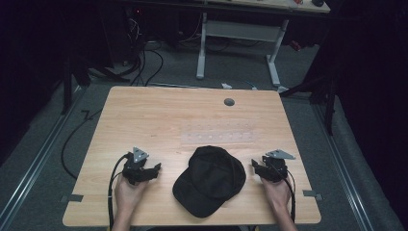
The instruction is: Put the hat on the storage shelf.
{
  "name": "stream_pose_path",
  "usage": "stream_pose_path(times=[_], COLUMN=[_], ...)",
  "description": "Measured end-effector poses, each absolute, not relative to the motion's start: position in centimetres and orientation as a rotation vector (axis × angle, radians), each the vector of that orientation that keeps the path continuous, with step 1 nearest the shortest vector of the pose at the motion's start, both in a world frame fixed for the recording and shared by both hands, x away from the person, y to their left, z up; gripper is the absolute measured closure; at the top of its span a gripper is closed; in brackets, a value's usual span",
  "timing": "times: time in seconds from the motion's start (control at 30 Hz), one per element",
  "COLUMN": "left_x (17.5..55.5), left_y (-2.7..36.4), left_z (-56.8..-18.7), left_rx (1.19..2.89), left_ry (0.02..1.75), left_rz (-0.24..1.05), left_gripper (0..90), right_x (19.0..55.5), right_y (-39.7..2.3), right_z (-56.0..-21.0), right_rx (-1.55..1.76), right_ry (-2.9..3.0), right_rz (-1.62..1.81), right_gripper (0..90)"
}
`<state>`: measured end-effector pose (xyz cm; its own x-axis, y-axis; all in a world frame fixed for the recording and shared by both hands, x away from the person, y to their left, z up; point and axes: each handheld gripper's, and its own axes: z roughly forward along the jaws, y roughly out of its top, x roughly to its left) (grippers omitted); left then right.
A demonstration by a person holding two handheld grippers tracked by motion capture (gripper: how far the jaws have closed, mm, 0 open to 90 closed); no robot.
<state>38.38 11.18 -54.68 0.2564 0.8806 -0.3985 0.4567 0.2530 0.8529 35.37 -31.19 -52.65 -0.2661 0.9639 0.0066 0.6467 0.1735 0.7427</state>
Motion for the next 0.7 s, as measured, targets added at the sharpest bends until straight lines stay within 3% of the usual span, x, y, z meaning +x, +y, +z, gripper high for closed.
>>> stream_pose_path(times=[0.2, 0.7], left_x=[38.4, 38.4], left_y=[11.2, 11.2], left_z=[-54.7, -54.7], left_rx=[1.375, 1.375], left_ry=[1.372, 1.372], left_rz=[0.465, 0.466], left_gripper=[30.6, 30.7], right_x=[34.7, 32.5], right_y=[-31.6, -30.9], right_z=[-51.8, -50.0], right_rx=[1.532, 1.449], right_ry=[1.977, 1.988], right_rz=[0.97, 1.042], right_gripper=[53.5, 53.1])
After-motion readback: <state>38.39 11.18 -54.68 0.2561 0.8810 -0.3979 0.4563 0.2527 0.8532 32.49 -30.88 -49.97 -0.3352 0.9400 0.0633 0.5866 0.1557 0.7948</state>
